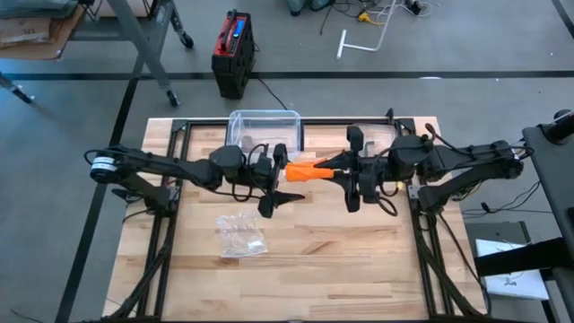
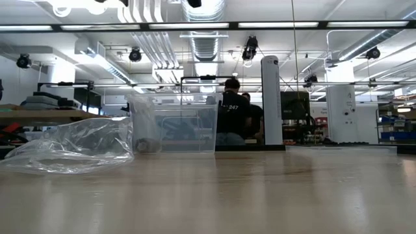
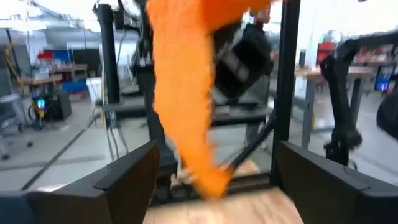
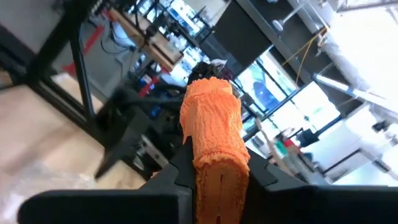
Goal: Roll bandage
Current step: Roll the orange bandage
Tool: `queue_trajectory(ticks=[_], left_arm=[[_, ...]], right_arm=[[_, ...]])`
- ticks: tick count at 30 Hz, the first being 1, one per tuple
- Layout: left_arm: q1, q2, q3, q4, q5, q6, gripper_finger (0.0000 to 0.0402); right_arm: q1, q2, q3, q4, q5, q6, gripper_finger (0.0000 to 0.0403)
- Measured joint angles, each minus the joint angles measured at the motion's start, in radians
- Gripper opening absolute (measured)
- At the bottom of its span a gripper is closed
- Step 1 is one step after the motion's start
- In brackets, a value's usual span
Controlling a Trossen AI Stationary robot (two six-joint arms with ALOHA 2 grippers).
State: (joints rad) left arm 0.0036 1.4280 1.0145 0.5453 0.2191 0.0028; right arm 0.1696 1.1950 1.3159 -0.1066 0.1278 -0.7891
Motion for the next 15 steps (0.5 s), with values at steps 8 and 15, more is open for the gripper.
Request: queue_trajectory(ticks=[8,15], left_arm=[[0.000,0.040,-0.009,0.119,0.000,-0.056,0.0264],[0.000,0.043,-0.016,0.169,-0.080,-0.060,0.0207]], right_arm=[[0.000,0.012,-0.001,0.007,0.003,-0.049,0.0050],[0.000,0.011,-0.001,0.007,0.031,-0.067,0.0050]])
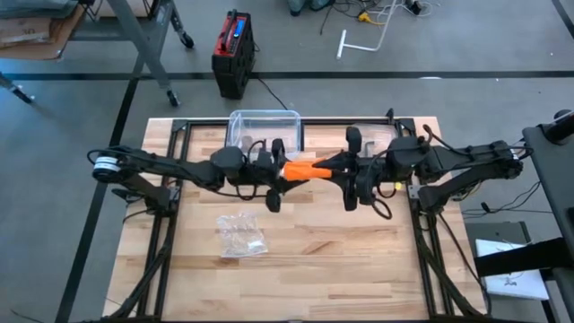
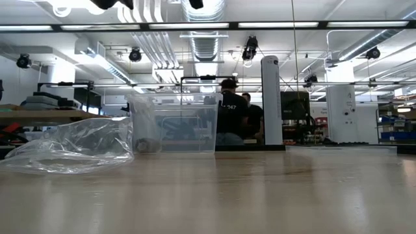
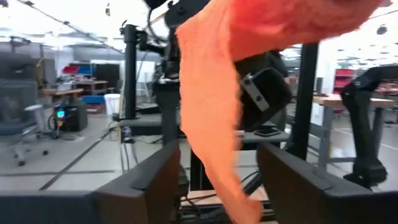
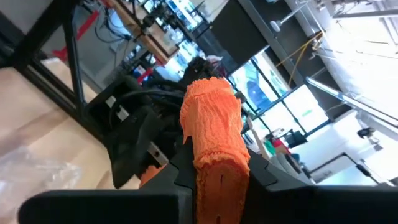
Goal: Roll bandage
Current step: Roll the orange bandage
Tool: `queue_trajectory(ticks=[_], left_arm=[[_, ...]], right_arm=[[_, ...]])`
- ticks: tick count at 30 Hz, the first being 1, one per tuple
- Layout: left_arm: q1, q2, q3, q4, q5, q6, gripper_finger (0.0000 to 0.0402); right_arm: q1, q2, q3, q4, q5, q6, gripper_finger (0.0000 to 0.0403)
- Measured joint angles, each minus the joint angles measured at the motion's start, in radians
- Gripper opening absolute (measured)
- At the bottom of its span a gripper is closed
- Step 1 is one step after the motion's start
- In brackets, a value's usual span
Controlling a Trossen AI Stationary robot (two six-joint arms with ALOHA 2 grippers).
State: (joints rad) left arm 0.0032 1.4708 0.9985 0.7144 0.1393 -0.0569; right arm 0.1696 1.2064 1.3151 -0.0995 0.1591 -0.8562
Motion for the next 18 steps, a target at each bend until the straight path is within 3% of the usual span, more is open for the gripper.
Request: queue_trajectory(ticks=[4,7,8,12,18], left_arm=[[-0.002,0.015,0.000,-0.025,-0.086,-0.029,0.0121],[-0.011,0.039,-0.001,-0.036,-0.096,-0.042,0.0028],[-0.016,0.044,-0.001,-0.034,-0.095,-0.047,0.0015],[-0.038,0.045,-0.001,-0.025,-0.087,-0.050,0.0007],[-0.046,0.044,-0.005,-0.043,-0.088,-0.031,0.0002]], right_arm=[[0.000,0.000,0.000,-0.018,0.009,-0.067,0.0050],[0.000,0.000,0.000,-0.043,0.033,-0.144,0.0050],[0.000,0.000,0.000,-0.051,0.054,-0.165,0.0050],[0.000,0.000,0.000,-0.100,0.175,-0.238,0.0050],[0.013,0.000,0.000,-0.105,0.170,-0.168,0.0050]])
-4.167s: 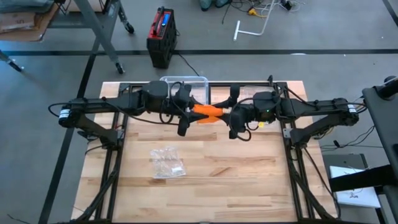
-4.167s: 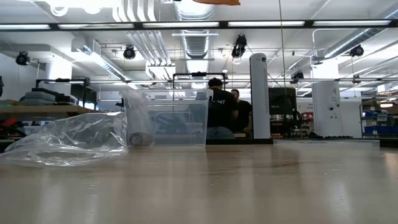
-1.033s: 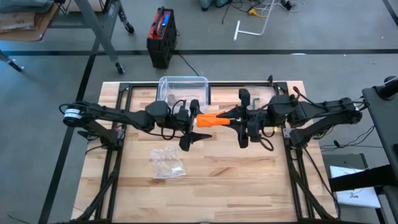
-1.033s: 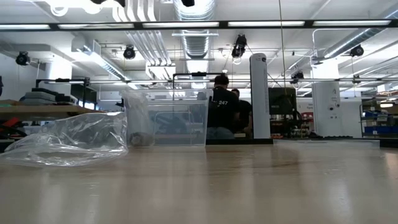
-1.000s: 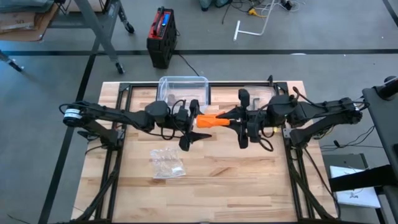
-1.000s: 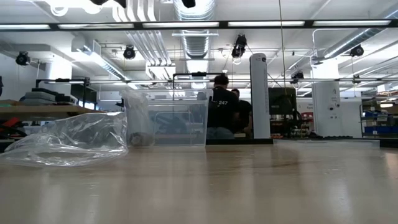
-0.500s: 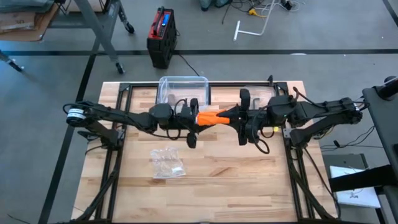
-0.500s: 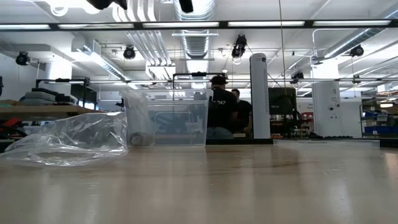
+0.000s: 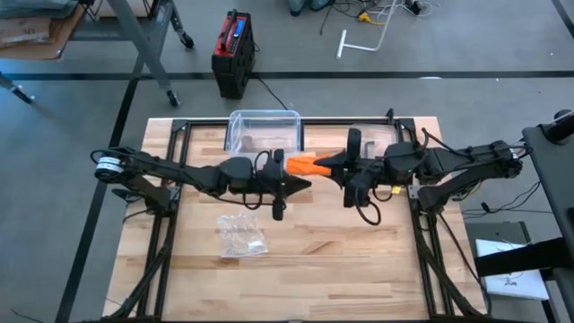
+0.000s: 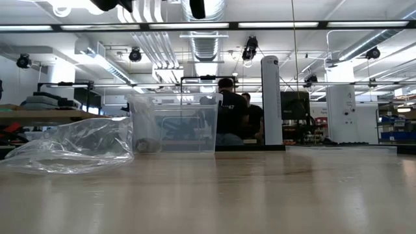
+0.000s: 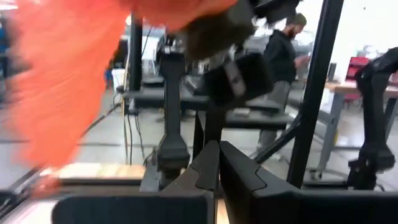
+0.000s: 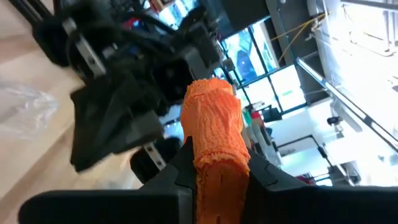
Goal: Roll bandage
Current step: Roll the orange bandage
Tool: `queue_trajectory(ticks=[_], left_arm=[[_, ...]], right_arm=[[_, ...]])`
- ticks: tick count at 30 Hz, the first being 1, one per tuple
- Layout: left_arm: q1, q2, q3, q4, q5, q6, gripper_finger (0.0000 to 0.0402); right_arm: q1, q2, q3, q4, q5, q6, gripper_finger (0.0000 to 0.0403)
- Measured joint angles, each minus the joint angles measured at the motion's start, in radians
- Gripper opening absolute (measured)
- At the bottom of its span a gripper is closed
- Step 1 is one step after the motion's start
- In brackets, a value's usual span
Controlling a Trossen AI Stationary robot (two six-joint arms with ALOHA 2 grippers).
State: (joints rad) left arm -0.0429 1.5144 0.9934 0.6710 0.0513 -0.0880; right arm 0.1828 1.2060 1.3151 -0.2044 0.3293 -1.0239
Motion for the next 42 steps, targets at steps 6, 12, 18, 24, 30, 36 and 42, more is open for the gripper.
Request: queue_trajectory(ticks=[6,12,18,24,30,36,42], left_arm=[[0.000,-0.008,-0.003,-0.200,-0.202,0.010,0.0018],[-0.002,-0.012,-0.019,-0.207,-0.268,0.070,0.0098],[-0.002,-0.021,-0.120,0.086,-0.126,0.117,0.0200],[0.009,0.038,-0.191,0.375,-0.086,0.053,0.0267],[0.022,0.122,-0.134,0.381,-0.061,0.050,0.0257],[0.024,0.176,-0.068,0.386,0.139,0.041,0.0207],[0.029,0.174,-0.065,0.389,0.029,0.001,0.0157]], right_arm=[[0.031,-0.005,0.000,0.006,-0.025,0.038,0.0050],[0.061,-0.008,0.001,-0.025,-0.041,0.046,0.0050],[0.095,-0.008,0.001,-0.112,0.040,0.045,0.0050],[0.109,-0.007,0.001,-0.079,0.046,0.043,0.0050],[0.107,-0.006,0.002,-0.067,0.034,0.079,0.0050],[0.107,0.000,0.000,-0.081,0.030,0.108,0.0050],[0.107,0.000,0.000,-0.084,0.029,0.097,0.0050]])
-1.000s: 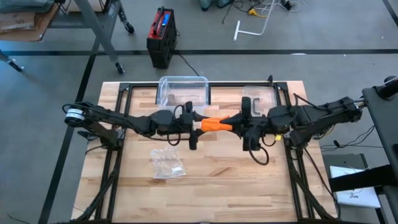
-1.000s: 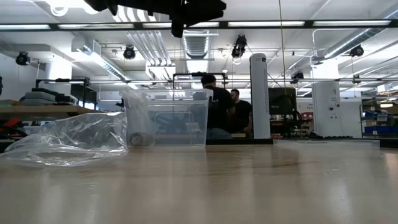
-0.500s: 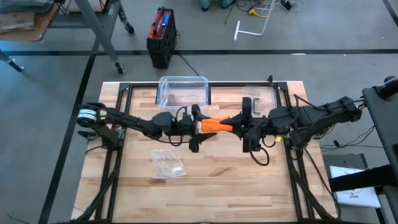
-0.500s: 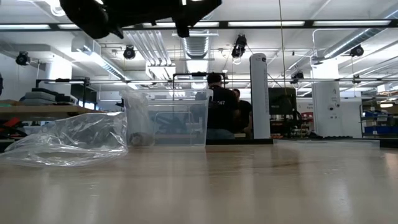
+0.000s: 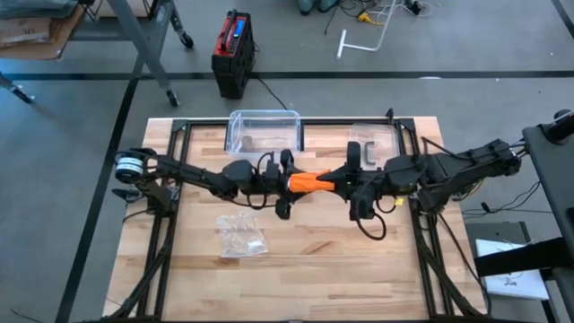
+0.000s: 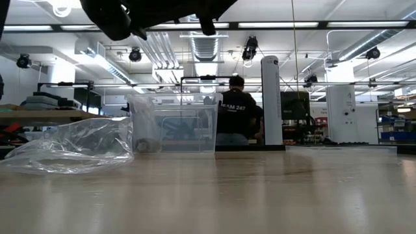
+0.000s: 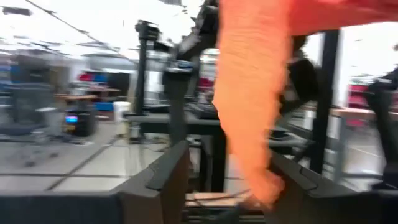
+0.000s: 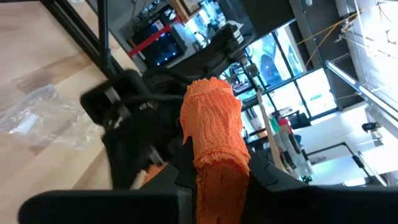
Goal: Roll bandage
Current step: Roll the orange bandage
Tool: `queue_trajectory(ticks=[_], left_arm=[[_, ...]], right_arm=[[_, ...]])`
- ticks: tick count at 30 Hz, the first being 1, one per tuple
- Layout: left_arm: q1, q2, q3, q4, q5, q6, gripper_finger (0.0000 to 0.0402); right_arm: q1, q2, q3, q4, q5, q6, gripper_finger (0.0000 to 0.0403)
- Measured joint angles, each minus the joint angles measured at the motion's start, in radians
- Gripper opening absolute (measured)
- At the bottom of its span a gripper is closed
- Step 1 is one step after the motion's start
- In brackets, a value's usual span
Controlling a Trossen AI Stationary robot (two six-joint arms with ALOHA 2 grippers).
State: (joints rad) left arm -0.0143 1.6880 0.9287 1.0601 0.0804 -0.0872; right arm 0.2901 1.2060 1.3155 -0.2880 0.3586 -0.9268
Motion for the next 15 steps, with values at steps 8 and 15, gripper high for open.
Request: queue_trajectory(ticks=[8,15], left_arm=[[-0.002,-0.003,0.001,0.011,-0.049,0.013,0.0155],[-0.001,-0.004,0.001,0.012,-0.030,-0.035,0.0025]], right_arm=[[-0.001,0.001,0.000,-0.014,0.001,0.010,0.0050],[-0.008,0.001,0.000,-0.036,0.025,-0.085,0.0050]])
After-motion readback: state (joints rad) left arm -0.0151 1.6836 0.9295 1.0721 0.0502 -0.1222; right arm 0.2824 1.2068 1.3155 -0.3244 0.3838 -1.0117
